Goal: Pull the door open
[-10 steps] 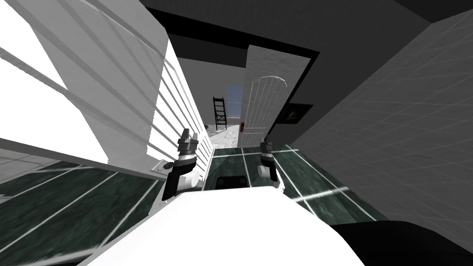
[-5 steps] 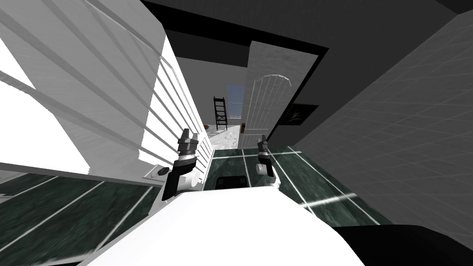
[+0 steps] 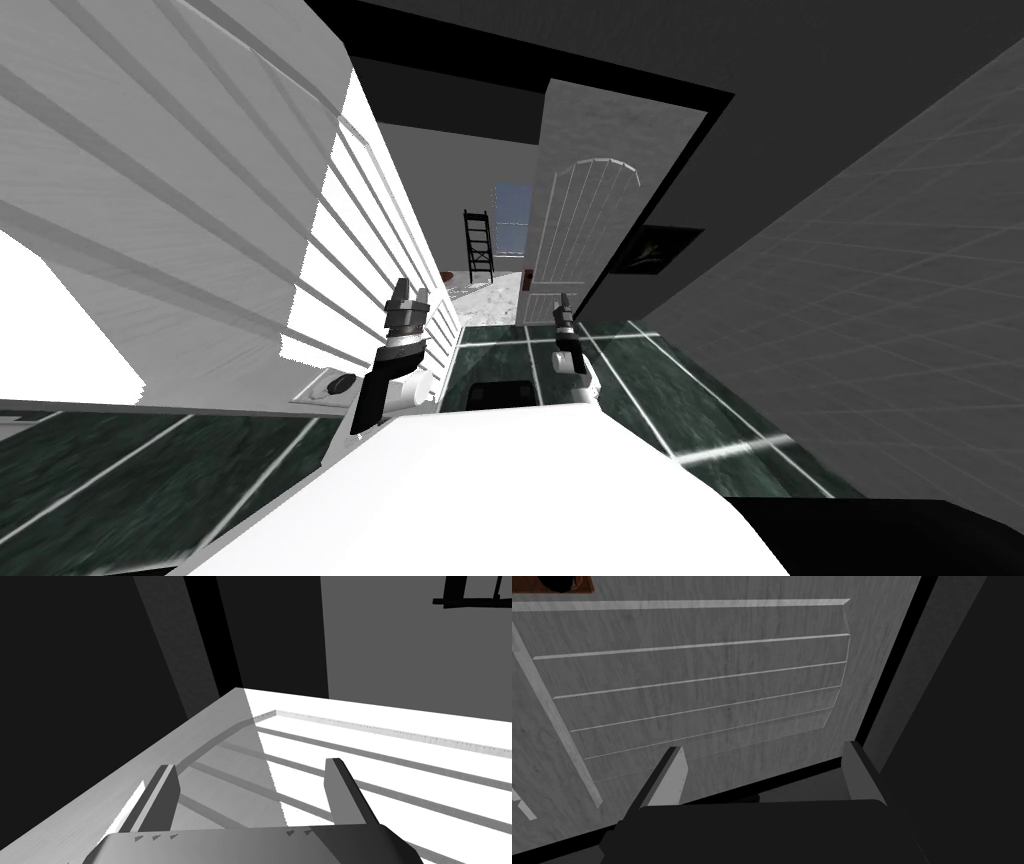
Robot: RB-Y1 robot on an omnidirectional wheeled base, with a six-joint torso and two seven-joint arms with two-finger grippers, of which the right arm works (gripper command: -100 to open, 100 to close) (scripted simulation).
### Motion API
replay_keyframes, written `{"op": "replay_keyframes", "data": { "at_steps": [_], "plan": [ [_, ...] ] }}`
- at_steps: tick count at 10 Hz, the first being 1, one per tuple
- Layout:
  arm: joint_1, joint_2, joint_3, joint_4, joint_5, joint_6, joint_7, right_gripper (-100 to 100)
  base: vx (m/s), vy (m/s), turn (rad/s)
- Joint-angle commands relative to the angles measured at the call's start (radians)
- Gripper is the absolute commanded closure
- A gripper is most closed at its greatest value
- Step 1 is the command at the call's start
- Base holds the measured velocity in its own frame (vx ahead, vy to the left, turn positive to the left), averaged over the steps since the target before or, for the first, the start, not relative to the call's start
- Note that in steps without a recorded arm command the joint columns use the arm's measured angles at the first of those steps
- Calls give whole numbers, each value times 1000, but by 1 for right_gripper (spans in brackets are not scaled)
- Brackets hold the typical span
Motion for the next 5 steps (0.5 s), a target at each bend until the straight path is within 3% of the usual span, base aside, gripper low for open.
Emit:
{"op": "replay_keyframes", "data": {
  "at_steps": [1, 5],
  "plan": [
    [-20, -3, 0, 36, 0, 16, -7, -100, 109, -5, 36],
    [-79, -11, -2, 141, 0, 46, -23, -100, 97, -21, 33]
  ]
}}
